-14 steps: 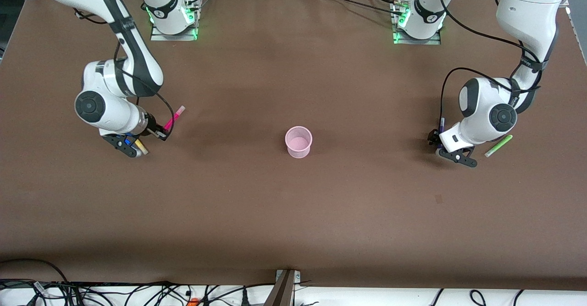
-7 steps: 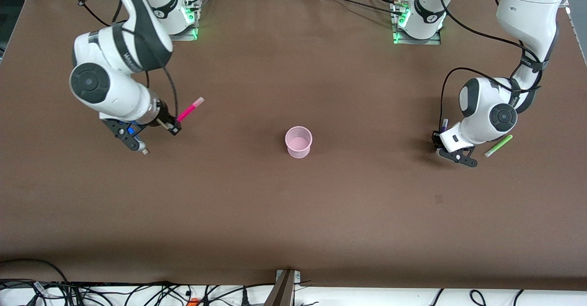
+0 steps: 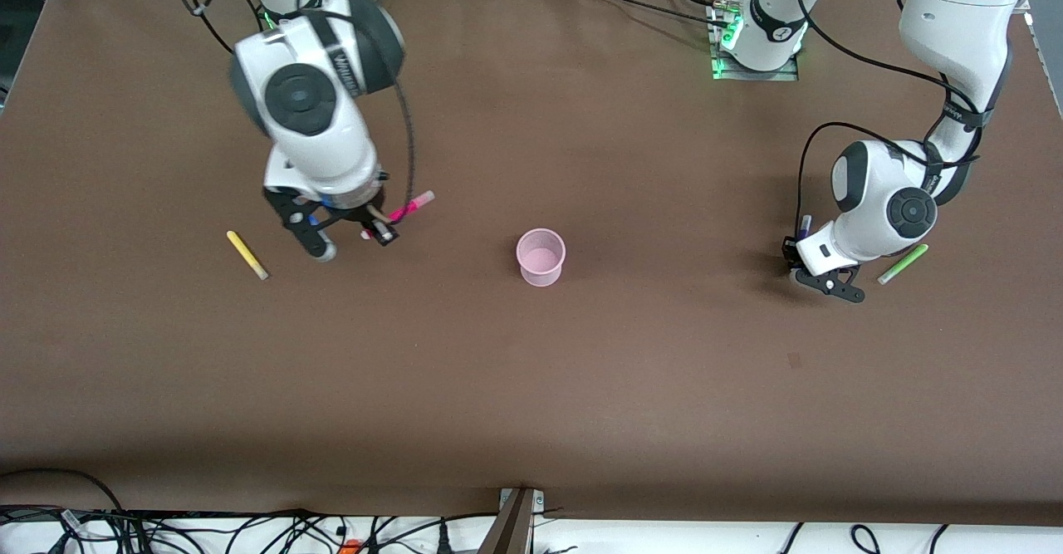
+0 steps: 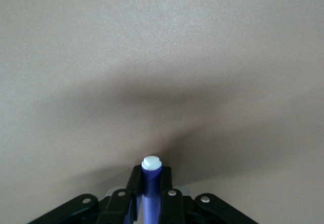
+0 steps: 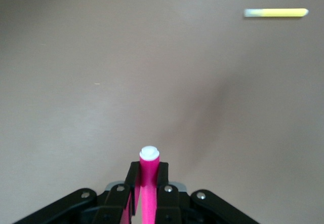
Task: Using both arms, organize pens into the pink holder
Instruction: 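Carry the pink marker over the pink cup with the right gripper, then lower the pink marker into the cup while the left gripper carries the blue marker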
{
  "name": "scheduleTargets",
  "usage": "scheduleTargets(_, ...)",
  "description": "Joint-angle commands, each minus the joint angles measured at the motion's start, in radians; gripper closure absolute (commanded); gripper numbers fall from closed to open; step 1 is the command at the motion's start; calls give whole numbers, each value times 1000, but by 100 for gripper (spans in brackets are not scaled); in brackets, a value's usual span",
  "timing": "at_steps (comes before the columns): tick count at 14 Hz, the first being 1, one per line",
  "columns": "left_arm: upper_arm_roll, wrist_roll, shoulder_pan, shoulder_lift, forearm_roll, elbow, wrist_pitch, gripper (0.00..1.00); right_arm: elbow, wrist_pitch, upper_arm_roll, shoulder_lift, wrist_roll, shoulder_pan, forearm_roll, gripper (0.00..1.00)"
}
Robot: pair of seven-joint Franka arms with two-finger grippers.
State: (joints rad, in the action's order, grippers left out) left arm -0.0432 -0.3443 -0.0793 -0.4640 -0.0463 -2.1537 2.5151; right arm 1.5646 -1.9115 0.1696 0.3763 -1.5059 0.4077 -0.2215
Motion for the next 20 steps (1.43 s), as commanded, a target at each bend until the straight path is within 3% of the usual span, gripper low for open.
scheduleTargets(1, -7, -41, -29, 31, -23, -9, -5, 100, -181, -17, -10, 137, -163, 86, -116, 100)
scheduleTargets(5, -7, -50, -31, 71, -23, 9, -56, 100, -276, -47, -21, 240, -302, 189, -260, 100)
scheduleTargets(10, -9, -52, -22, 79, -21, 202, -379, 100, -279, -84, -39, 263, -407, 272, -435, 100)
scheduleTargets(12, -9, -52, -17, 77, -15, 280, -488, 100, -276, -83, -73, 268, -486, 328, -524, 100)
scheduleTargets(20, -72, -53, -14, 77, -6, 540, -810, 100, -265, -78, -114, 345, -738, 433, -573, 100)
